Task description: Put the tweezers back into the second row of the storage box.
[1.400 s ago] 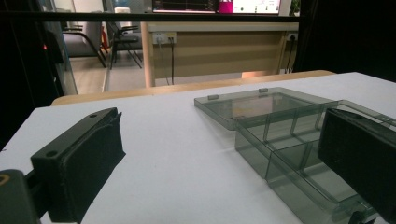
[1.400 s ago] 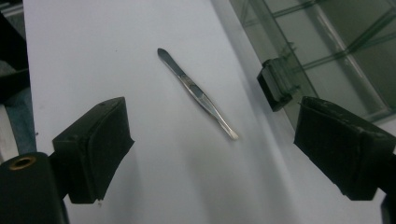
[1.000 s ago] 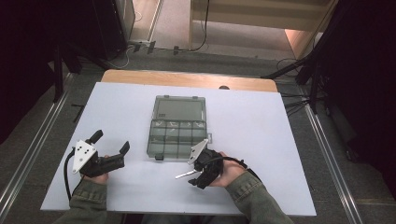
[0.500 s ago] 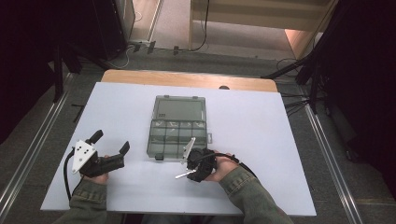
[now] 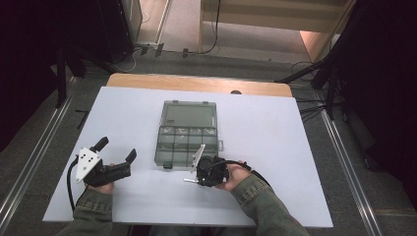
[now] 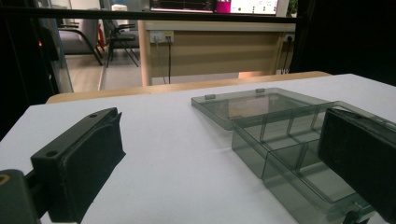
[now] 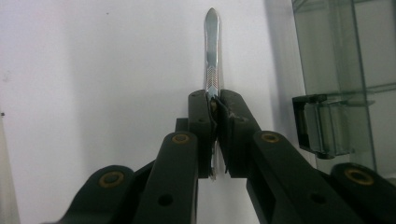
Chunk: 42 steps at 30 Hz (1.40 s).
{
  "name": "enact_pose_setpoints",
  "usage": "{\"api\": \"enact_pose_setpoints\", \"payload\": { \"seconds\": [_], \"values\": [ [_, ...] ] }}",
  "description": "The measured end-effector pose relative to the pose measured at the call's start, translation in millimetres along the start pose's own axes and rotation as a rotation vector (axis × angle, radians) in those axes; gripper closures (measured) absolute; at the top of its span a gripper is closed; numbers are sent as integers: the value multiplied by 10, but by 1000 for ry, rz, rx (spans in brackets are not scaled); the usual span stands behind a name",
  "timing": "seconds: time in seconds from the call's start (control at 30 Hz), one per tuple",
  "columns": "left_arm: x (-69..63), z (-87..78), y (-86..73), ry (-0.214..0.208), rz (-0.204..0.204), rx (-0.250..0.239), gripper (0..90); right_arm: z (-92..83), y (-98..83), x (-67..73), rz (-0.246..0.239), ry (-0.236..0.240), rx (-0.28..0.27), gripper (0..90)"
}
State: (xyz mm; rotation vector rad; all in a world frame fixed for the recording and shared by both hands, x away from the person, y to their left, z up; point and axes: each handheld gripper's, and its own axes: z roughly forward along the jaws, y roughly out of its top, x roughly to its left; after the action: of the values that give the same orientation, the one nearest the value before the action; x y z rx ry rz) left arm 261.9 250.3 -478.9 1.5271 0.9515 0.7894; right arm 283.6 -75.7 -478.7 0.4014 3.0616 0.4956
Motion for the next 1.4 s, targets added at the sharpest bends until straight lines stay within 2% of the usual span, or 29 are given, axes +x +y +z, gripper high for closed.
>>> {"api": "enact_pose_setpoints", "payload": {
  "seconds": [0.13,0.23,0.27,0.3,0.4,0.43,0.6,0.83,1.03,1.13,1.17,1.4],
  "values": [
    [1,-1,1,0,0,0,0,-31,0,-1,2,5,-23,858],
    [0,1,-1,0,-1,1,0,-89,-7,-8,15,24,-69,858],
    [0,1,-1,0,-1,1,0,-89,-7,-8,15,24,-69,858],
    [-1,1,-1,0,-1,1,0,-114,-13,-15,21,46,-93,858],
    [2,1,0,0,0,2,0,-137,-15,-18,29,57,-110,858],
    [2,-1,1,0,-1,2,0,-159,-16,-24,26,58,-134,858],
    [0,-1,0,-1,-1,2,0,-228,-27,-49,42,67,-188,858],
    [0,6,-3,-1,-4,3,0,-294,-57,-104,70,68,-243,858],
    [3,5,-3,-1,-1,6,0,-325,-70,-125,89,56,-262,857],
    [3,3,-2,-1,0,8,0,-340,-71,-138,85,54,-285,857],
    [2,3,-1,0,0,8,0,-358,-69,-145,79,48,-311,857],
    [3,4,-2,-1,-1,7,0,-399,-64,-166,91,33,-345,857]
  ]
}}
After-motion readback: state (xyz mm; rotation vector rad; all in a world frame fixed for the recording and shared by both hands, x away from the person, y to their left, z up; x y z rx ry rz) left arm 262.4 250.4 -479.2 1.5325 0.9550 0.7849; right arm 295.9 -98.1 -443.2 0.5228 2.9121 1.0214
